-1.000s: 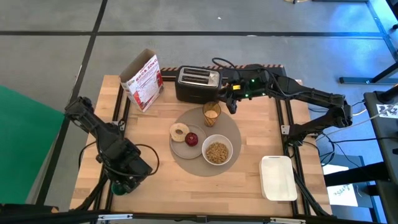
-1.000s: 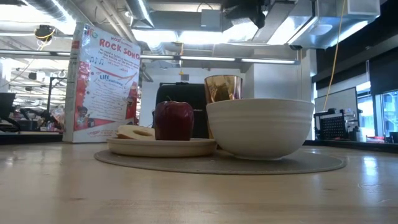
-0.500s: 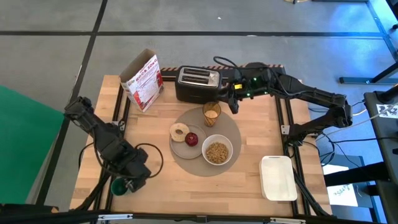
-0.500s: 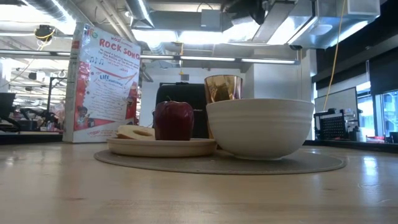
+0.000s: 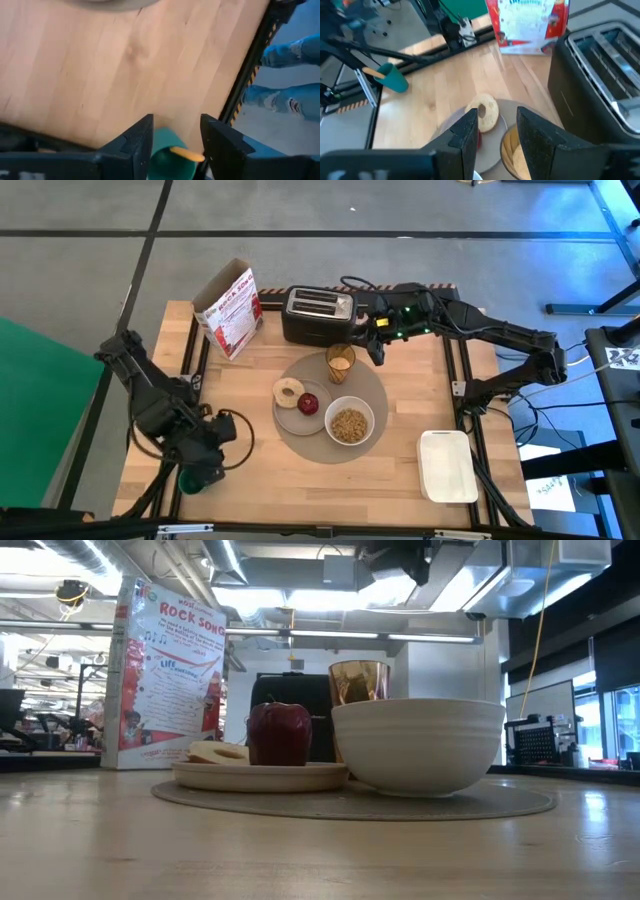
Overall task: Arrange a breakfast setting
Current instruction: Put the yellow spoon on the placemat to the right of the white bowl
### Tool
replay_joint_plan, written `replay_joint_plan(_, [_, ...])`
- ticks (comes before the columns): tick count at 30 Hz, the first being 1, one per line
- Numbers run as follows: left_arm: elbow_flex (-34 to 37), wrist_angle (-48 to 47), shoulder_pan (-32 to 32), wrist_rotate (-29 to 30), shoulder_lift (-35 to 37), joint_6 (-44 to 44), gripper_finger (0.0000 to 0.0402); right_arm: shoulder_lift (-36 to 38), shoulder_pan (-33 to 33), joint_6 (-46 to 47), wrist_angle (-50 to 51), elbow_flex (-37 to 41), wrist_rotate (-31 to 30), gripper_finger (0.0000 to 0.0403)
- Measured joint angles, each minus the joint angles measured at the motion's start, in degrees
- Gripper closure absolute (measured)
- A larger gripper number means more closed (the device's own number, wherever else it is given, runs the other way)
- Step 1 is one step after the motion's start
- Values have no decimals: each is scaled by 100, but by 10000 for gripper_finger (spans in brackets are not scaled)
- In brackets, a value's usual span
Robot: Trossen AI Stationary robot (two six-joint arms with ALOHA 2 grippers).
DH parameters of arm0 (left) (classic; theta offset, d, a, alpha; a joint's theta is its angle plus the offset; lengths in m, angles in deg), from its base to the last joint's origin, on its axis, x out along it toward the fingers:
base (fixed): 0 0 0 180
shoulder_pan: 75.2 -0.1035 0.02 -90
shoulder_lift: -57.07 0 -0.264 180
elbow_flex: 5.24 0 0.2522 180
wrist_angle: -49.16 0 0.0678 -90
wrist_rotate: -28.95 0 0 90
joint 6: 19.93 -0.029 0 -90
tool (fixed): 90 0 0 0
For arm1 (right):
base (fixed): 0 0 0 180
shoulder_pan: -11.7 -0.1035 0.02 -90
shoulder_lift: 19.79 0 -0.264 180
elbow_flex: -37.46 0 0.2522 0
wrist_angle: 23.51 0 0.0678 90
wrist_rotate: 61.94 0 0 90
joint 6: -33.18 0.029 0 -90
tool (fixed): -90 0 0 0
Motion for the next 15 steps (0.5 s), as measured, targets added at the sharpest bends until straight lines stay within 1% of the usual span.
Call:
replay_joint_plan(2, [41,93,314,247,-3,132,240,-7,0,-29,-6,107,-2,276])
replay_joint_plan(4, [91,87,688,486,-4,502,235,-12,-2,-6,-23,214,-1,276])
replay_joint_plan(6, [117,95,1067,737,3,837,232,-12,-3,204,-26,289,1,276])
replay_joint_plan(9, [124,-16,1541,1171,4,1056,231,-12,-190,754,-201,345,-44,276])
replay_joint_plan(11, [124,-179,1834,1579,7,1048,231,-12,-416,1155,-590,348,-172,276])
replay_joint_plan(13, [156,-433,2124,1933,40,994,231,-12,-779,1502,-1172,348,-409,276])
replay_joint_plan(15, [335,-563,2413,2075,182,893,231,-12,-1147,1744,-1772,348,-859,276])
